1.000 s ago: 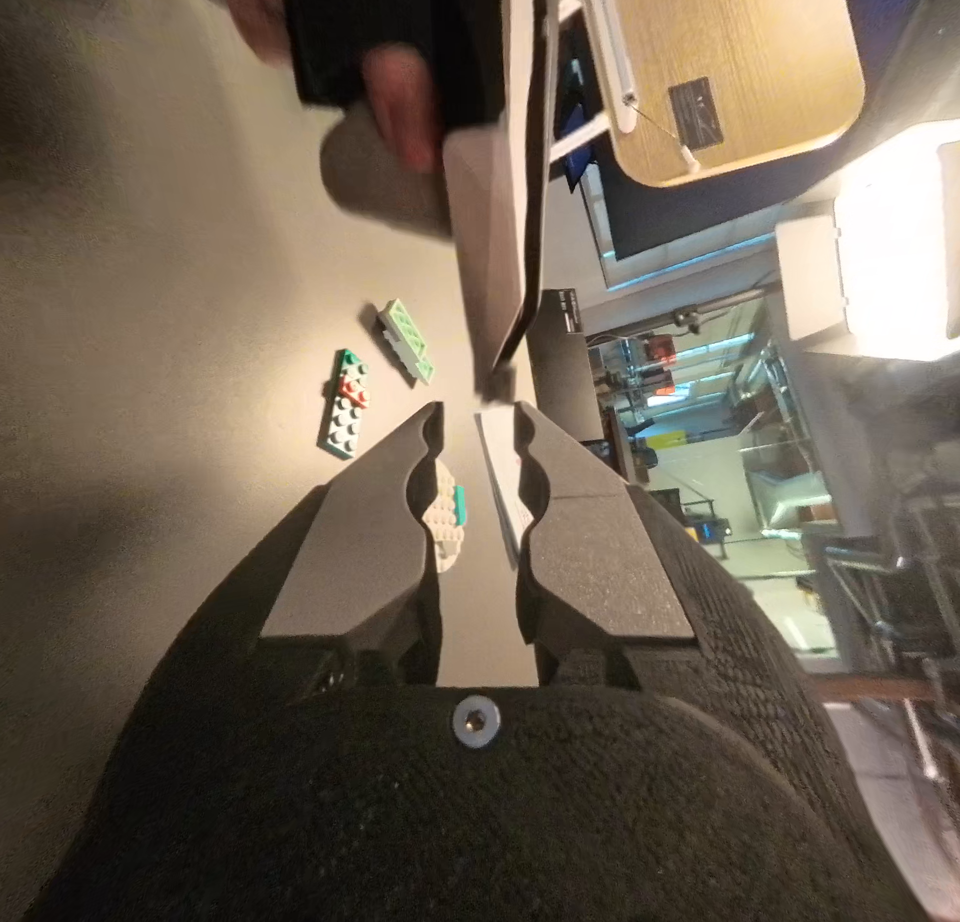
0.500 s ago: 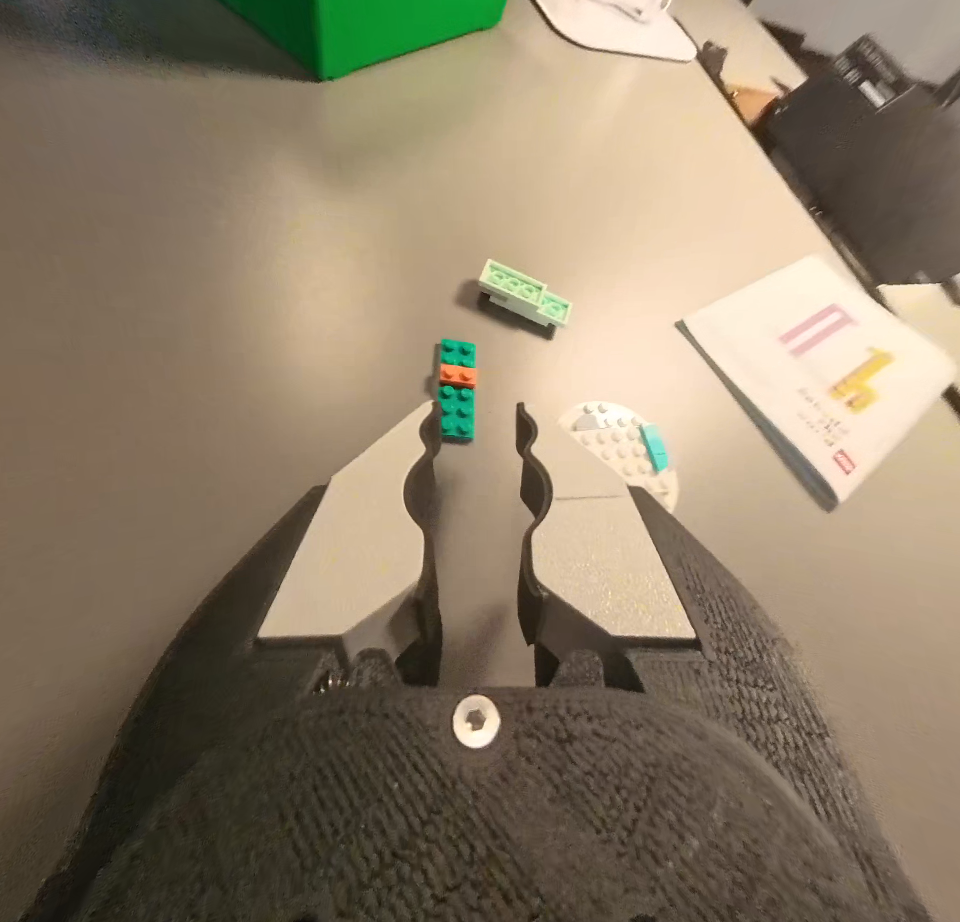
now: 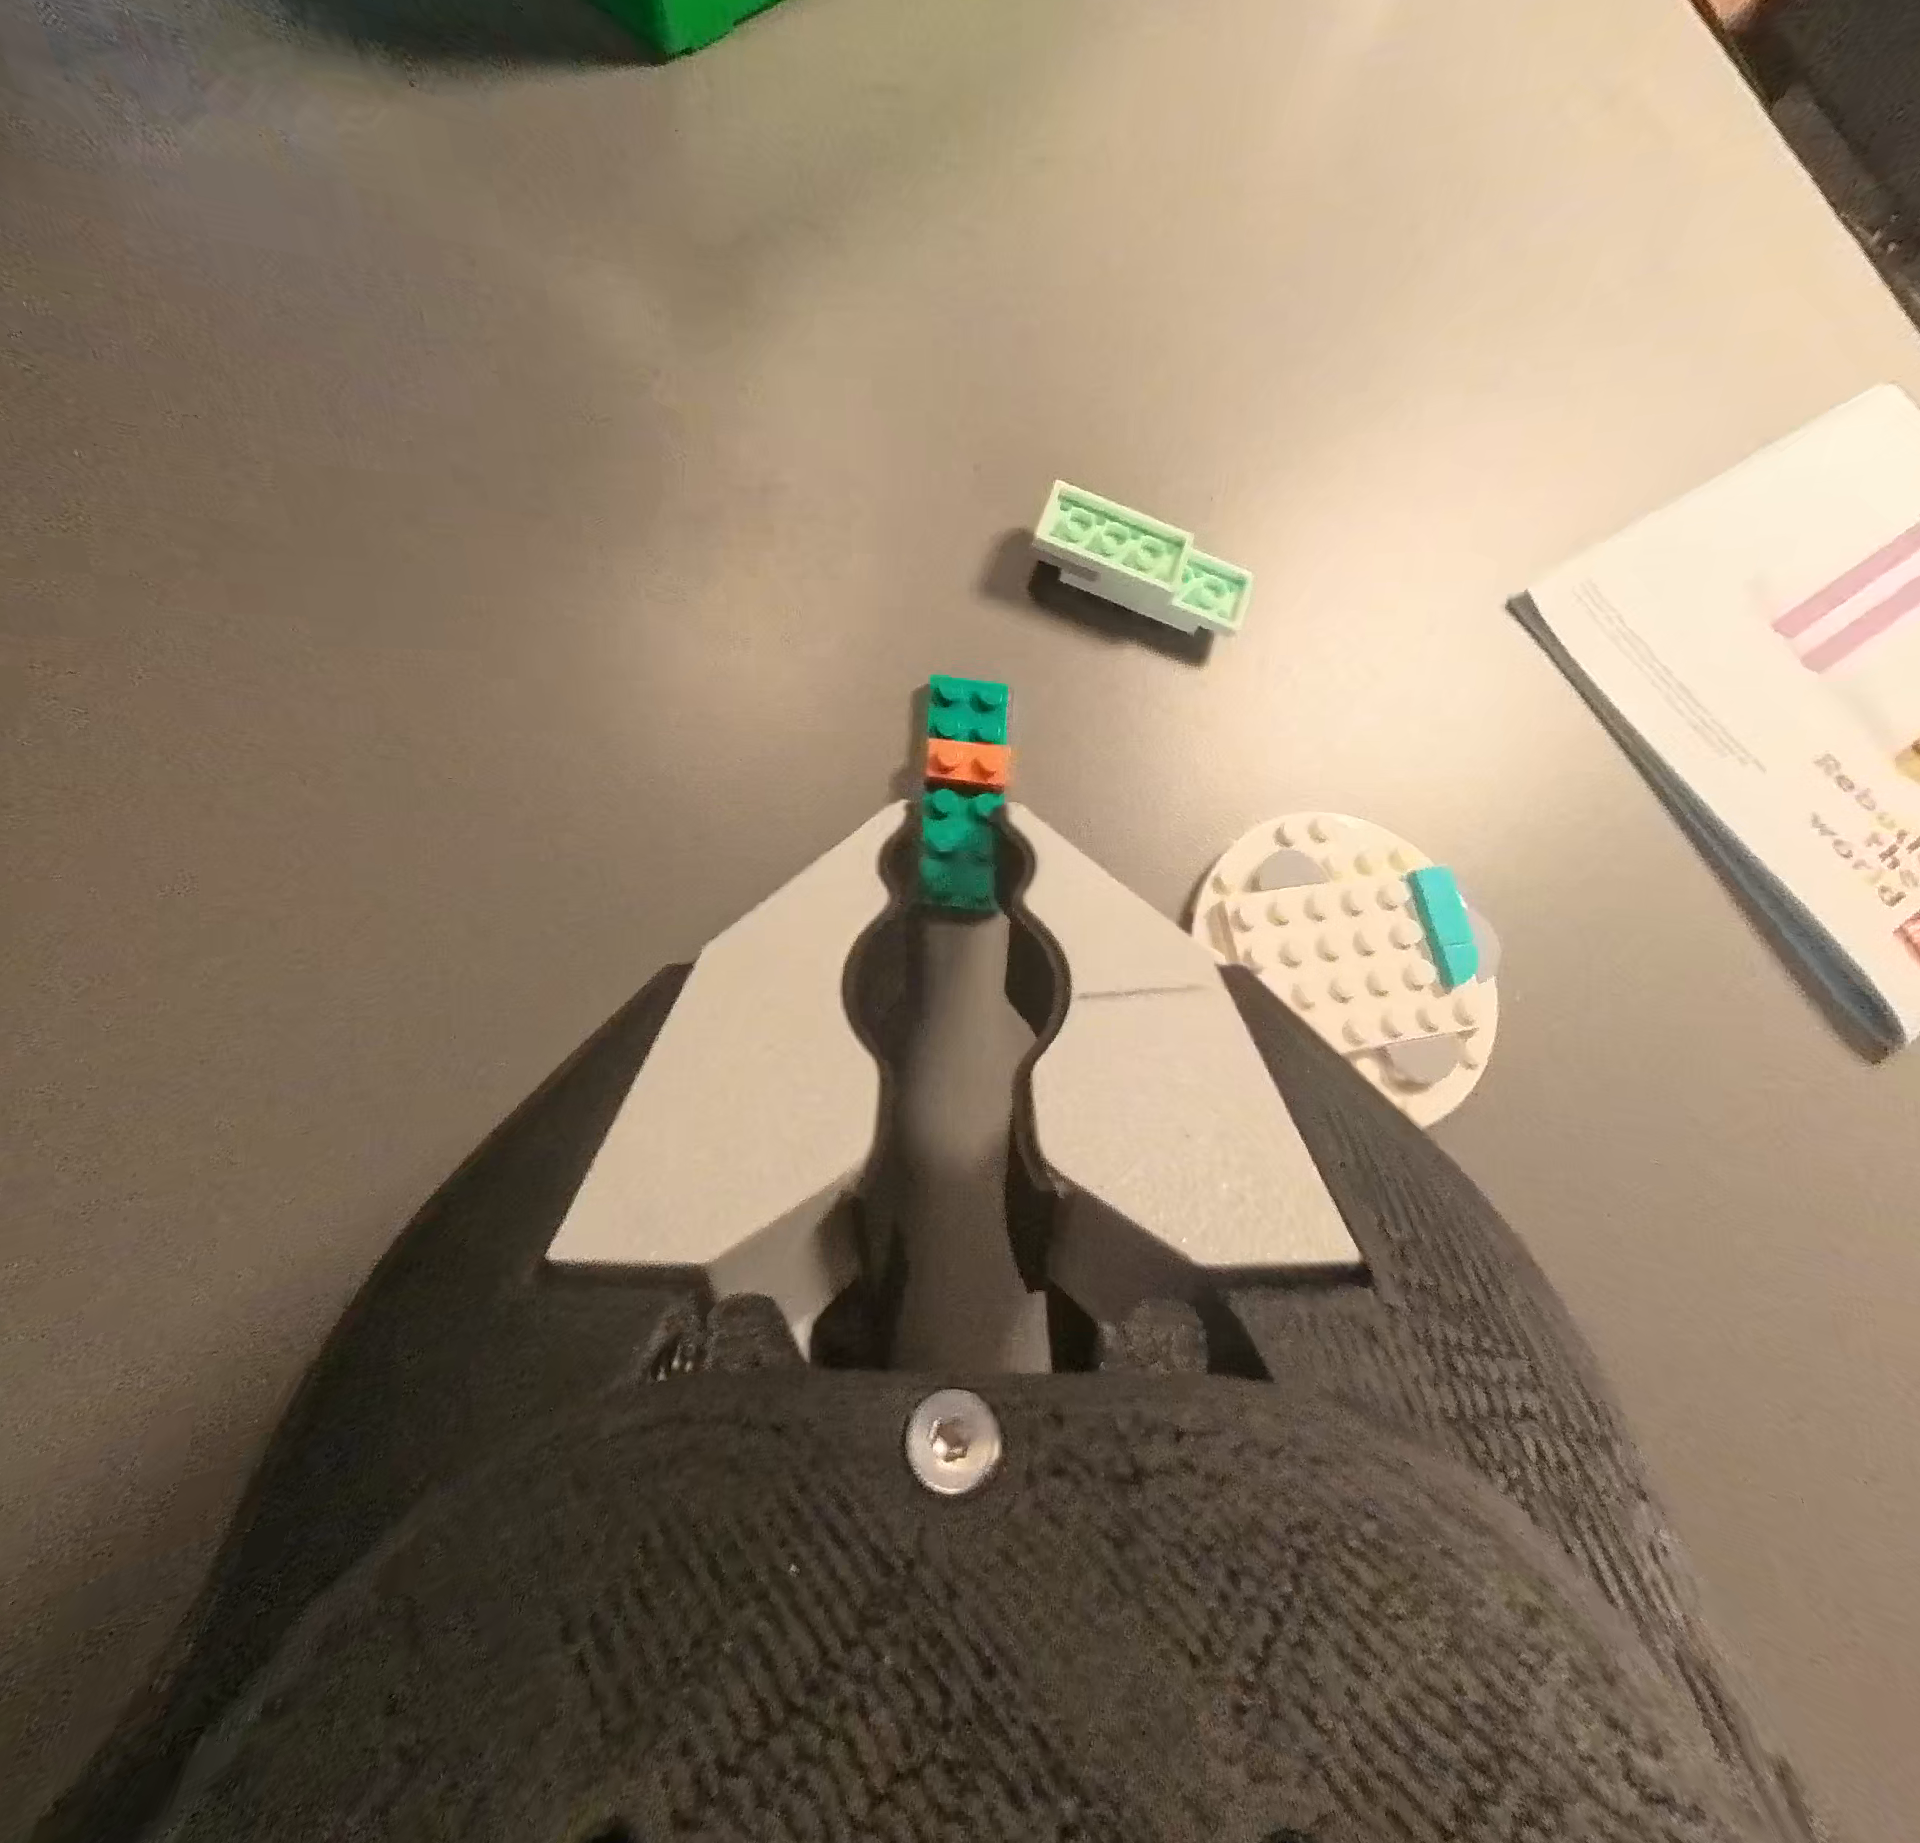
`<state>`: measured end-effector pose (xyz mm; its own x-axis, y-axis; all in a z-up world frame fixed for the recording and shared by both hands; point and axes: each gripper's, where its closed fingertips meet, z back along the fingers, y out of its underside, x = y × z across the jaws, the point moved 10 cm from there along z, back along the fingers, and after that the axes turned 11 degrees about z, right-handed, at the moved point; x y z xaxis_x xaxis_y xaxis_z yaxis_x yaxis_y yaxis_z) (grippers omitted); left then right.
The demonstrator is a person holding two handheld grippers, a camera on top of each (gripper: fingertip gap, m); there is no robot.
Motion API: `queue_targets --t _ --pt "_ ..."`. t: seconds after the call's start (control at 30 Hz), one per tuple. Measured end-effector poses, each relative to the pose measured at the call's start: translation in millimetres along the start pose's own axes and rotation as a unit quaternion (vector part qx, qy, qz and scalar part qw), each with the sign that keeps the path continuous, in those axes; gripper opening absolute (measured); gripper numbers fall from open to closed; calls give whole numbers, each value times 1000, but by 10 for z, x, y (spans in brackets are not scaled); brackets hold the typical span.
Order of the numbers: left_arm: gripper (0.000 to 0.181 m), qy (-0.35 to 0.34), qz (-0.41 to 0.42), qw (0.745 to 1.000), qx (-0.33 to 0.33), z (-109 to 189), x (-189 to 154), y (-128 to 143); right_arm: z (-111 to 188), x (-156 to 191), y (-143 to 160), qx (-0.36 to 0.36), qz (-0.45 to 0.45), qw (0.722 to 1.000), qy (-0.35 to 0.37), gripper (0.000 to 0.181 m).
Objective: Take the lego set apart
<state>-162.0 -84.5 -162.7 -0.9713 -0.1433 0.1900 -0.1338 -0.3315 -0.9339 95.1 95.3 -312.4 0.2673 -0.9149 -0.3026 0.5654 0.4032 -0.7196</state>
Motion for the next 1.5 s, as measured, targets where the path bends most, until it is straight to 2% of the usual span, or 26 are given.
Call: queue_targets --t 0.03,0.1,0.17,0.23,0.3,0.4,0.47,0.57,0.67,0.73,0.9,1.0,1.07,1.13,1.23,1.5 --pt "11 62 -7 998 -18 -17 -218 -28 11 11 -11 -9 19 1000 8 0" --pt "12 177 10 984 -9 -135 -589 12 46 49 -39 -40 71 996 32 0" --pt "19 269 62 961 32 -355 -855 156 80 87 -47 -63 111 990 54 0" --pt "25 333 120 932 80 -606 -1040 334 98 106 -21 -63 133 987 59 5" --pt "24 362 144 913 122 -797 -1161 484 113 65 -14 -60 102 991 66 12" --pt "24 352 139 916 131 -921 -1212 556 70 -59 -44 -34 5 998 50 28" --pt "24 342 140 921 121 -953 -1193 546 10 -115 -40 -4 -21 998 63 32" --pt "24 342 152 921 109 -972 -1160 538 -72 -125 -23 25 -41 997 67 31" --pt "23 341 163 920 99 -994 -1133 554 -88 -156 -32 44 -90 993 68 19" --pt "23 346 178 916 96 -1018 -1135 577 -67 -148 -50 47 -73 994 64 0" --pt "34 362 217 900 111 -1097 -1199 681 12 -29 -68 -13 36 997 71 0" --pt "32 370 227 894 110 -1113 -1207 708 32 -87 -40 0 7 996 86 0" --pt "28 363 230 898 95 -1117 -1179 697 -19 -146 -61 8 -66 995 69 23" --pt "26 361 234 899 85 -1116 -1157 681 -91 -177 -84 14 -117 991 65 33" --pt "24 356 228 902 84 -1114 -1144 699 -169 -180 -117 36 -138 984 102 35" --pt "22 353 221 905 89 -1122 -1126 749 -316 -241 -222 76 -171 972 141 40"
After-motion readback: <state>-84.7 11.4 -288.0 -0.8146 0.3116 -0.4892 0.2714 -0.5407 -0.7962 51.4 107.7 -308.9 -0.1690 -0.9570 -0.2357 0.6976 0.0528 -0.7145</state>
